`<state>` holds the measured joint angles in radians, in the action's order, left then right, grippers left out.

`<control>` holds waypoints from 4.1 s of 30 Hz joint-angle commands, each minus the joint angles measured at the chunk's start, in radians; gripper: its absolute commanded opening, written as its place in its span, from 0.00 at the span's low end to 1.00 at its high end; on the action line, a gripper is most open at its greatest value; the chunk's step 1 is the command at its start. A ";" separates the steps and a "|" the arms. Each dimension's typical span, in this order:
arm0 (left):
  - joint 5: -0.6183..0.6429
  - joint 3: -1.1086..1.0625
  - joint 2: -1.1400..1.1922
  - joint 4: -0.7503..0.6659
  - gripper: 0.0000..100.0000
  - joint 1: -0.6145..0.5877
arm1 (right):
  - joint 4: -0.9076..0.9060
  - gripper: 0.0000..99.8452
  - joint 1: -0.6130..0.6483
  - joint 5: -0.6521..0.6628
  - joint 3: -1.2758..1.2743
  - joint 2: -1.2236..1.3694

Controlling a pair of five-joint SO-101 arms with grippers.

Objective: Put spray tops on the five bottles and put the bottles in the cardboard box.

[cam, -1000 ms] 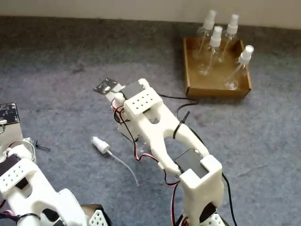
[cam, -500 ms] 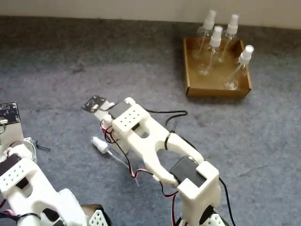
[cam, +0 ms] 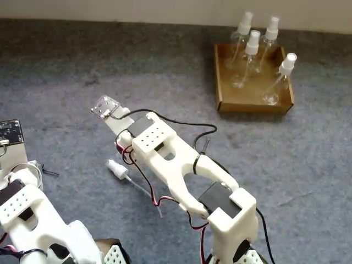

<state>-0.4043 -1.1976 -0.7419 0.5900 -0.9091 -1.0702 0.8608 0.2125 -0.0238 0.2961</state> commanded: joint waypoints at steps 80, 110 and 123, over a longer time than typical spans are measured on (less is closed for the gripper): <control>0.959 0.717 0.832 0.592 0.28 0.845 | 0.200 0.00 -0.177 -0.008 -0.756 -0.527; 0.423 1.262 0.931 0.591 0.00 0.670 | 0.196 0.00 -0.179 -0.008 -0.756 -0.527; 0.388 1.793 0.553 0.985 0.00 0.900 | 0.266 0.00 -0.239 0.006 -1.000 -1.043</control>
<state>-0.0407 0.4365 0.0115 1.4661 -0.1297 -0.8784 0.6659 0.2002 -0.9352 -0.5416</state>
